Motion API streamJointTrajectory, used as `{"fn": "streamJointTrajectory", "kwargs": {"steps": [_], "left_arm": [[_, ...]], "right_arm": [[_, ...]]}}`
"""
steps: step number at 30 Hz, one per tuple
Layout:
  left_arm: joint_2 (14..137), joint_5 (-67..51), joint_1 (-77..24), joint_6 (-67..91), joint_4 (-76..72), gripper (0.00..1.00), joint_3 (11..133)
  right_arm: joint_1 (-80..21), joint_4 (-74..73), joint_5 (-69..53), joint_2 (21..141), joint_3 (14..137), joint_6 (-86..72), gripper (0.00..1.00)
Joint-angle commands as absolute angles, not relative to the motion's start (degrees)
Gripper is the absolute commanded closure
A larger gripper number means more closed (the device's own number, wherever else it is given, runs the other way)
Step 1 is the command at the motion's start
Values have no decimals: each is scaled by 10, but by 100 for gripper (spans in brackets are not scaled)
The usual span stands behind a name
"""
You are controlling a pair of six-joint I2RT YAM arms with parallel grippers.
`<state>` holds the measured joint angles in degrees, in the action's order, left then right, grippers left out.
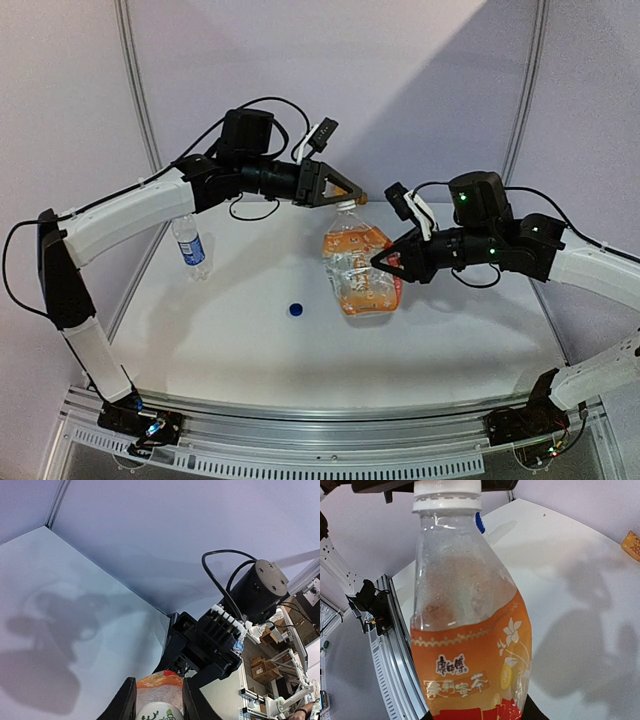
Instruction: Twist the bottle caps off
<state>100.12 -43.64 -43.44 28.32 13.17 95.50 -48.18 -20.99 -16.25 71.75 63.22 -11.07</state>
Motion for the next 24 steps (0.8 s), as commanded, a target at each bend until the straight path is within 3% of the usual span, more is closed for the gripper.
{"fn": "streamJointTrajectory", "kwargs": {"steps": [1,12,20,24], "left_arm": [[1025,-406,-439,284,169,99,962],[1149,-155,-479,455,418,98,1157],[1203,-156,-490,490,461,99,1245],[1199,-186,-490,481,426,89,1236]], "right_arm": [[-480,-193,-128,729,666,-115,100],[-481,-312,124,822,792,-141,100],[-481,-309,121,831,801,-143,100],[-481,-304,104,825,787,-149,100]]}}
